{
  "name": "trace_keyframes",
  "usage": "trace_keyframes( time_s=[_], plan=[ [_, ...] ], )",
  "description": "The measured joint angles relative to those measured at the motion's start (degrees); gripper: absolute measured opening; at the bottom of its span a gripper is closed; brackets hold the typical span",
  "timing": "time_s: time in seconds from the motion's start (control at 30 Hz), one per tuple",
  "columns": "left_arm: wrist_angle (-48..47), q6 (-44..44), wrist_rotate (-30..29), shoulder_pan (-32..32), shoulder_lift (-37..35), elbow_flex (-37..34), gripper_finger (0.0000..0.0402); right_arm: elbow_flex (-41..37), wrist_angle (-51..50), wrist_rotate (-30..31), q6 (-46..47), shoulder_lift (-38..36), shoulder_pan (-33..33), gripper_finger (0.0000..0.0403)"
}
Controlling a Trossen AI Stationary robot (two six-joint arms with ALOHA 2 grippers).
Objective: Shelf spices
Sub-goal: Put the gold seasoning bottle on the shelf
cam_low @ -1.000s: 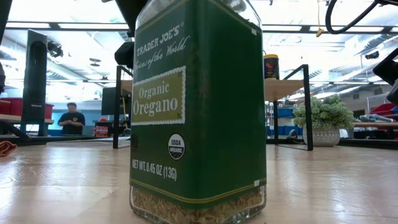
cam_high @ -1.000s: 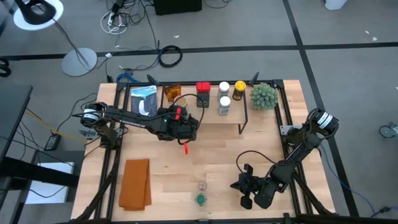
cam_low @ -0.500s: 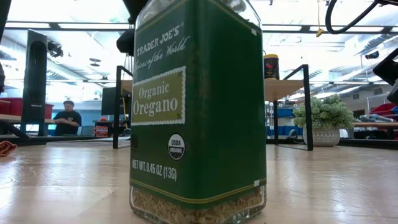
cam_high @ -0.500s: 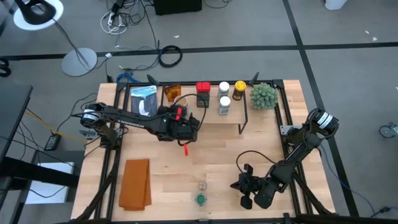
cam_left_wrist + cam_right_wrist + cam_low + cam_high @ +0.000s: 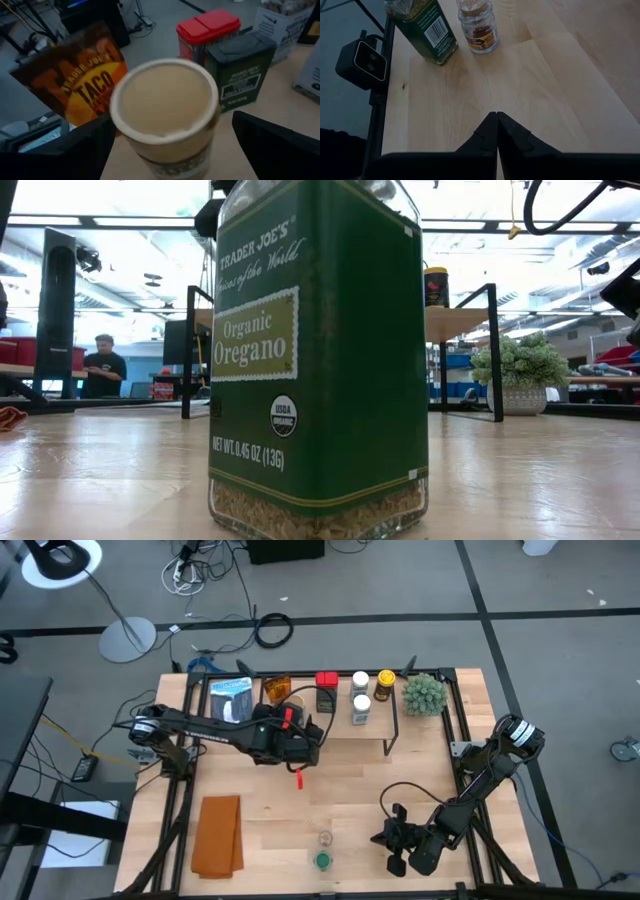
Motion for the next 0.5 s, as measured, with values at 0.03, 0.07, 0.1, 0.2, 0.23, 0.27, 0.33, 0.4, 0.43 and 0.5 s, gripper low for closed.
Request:
trace_keyframes(
  time_s=[0.03,0.07,0.1,0.2,0.23,0.27,0.33,0.4,0.43,0.5],
  plan=[
    [-0.9,0.0,-0.3,0.0,0.0,0.5,0.0399,0.0,0.0,0.0,0.0,0.0,0.0,0.0002],
    [-1.7,-0.1,-0.5,0.0,0.0,1.0,0.0399,0.0,0.0,0.0,0.0,0.0,0.0,0.0002],
    [-2.1,-0.1,-0.6,0.0,0.0,1.5,0.0399,0.0,0.0,0.0,0.0,0.0,0.0,0.0002],
    [-4.0,-0.1,-0.8,0.0,0.0,3.5,0.0399,0.0,0.0,0.0,0.0,0.0,0.0,0.0004],
    [-4.5,-0.1,-0.8,0.0,0.0,4.3,0.0399,0.0,0.0,0.0,0.0,0.0,0.0,0.0005],
    [-5.2,-0.1,-0.8,-0.1,0.0,5.3,0.0399,0.0,0.0,0.0,0.0,0.0,0.0,0.0006],
    [-7.4,0.0,-1.0,-0.4,0.0,7.4,0.0399,0.0,0.0,0.0,0.0,0.0,0.0,0.0006],
    [-9.1,1.0,-1.8,-1.1,0.0,9.3,0.0399,0.0,0.0,0.0,0.0,0.0,0.0,0.0005],
    [-10.1,1.4,-2.1,-1.7,0.0,10.4,0.0399,0.0,0.0,0.0,0.0,0.0,0.0,0.0004],
    [-12.8,1.4,-3.2,-3.2,0.0,12.5,0.0399,0.0,0.0,-0.3,0.0,0.0,0.0,0.0002]
  ],
)
